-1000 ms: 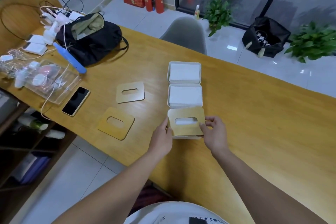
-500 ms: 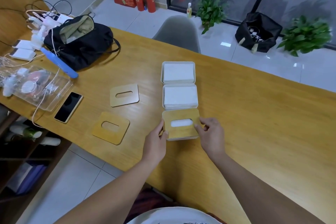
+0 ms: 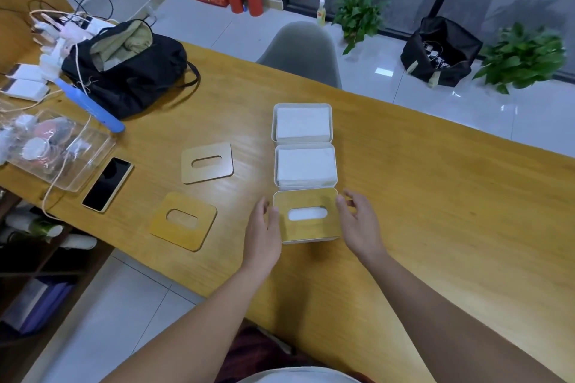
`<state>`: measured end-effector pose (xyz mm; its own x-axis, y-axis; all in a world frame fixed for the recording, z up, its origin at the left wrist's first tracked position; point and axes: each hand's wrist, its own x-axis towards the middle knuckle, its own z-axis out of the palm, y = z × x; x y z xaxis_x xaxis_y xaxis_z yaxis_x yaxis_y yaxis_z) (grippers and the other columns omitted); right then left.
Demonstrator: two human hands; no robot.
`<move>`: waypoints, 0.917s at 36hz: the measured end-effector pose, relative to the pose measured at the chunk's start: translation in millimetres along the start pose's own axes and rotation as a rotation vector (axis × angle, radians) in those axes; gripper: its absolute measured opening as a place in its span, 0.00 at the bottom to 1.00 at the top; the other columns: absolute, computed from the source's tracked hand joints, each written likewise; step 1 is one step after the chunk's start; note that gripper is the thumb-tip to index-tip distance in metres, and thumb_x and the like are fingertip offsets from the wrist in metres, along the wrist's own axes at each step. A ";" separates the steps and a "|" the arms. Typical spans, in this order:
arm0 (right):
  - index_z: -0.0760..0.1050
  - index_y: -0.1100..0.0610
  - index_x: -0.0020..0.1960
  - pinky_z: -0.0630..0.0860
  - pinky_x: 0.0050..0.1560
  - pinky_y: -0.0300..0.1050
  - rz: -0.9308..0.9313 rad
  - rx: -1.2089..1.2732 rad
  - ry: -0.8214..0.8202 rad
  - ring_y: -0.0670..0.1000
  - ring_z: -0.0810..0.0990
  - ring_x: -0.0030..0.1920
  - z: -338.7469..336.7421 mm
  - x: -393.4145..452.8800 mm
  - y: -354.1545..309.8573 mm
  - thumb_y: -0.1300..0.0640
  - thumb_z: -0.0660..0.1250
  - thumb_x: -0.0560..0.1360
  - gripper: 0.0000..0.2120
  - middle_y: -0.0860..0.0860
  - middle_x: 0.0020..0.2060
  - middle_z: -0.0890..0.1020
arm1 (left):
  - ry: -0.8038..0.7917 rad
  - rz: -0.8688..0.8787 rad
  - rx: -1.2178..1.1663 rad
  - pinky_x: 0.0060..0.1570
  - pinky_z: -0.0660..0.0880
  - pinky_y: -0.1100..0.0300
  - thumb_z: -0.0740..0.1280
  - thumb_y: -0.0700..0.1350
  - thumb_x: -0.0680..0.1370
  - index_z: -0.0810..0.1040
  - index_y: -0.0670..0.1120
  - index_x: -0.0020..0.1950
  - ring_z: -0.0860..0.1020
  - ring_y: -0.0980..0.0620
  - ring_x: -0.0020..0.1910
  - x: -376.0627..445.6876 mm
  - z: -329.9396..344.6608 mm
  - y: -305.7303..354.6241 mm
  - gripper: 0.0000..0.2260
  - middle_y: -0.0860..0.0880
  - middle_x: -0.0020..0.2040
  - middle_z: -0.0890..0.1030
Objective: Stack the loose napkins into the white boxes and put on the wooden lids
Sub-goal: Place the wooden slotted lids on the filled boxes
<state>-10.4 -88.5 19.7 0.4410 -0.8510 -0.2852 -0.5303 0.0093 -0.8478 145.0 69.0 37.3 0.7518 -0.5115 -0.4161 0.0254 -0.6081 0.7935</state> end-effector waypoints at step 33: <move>0.70 0.51 0.48 0.75 0.50 0.59 -0.063 -0.200 0.141 0.54 0.76 0.44 47.2 12.6 10.0 0.44 0.45 0.90 0.21 0.48 0.42 0.76 | 0.171 -0.073 0.014 0.50 0.71 0.53 0.48 0.59 0.90 0.79 0.51 0.64 0.80 0.52 0.49 24.0 44.4 9.3 0.22 0.54 0.48 0.82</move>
<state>24.1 -74.4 -13.4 0.3795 -0.9117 -0.1571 -0.6438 -0.1383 -0.7526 134.0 24.1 15.0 0.8496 -0.3557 -0.3894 0.0756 -0.6485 0.7574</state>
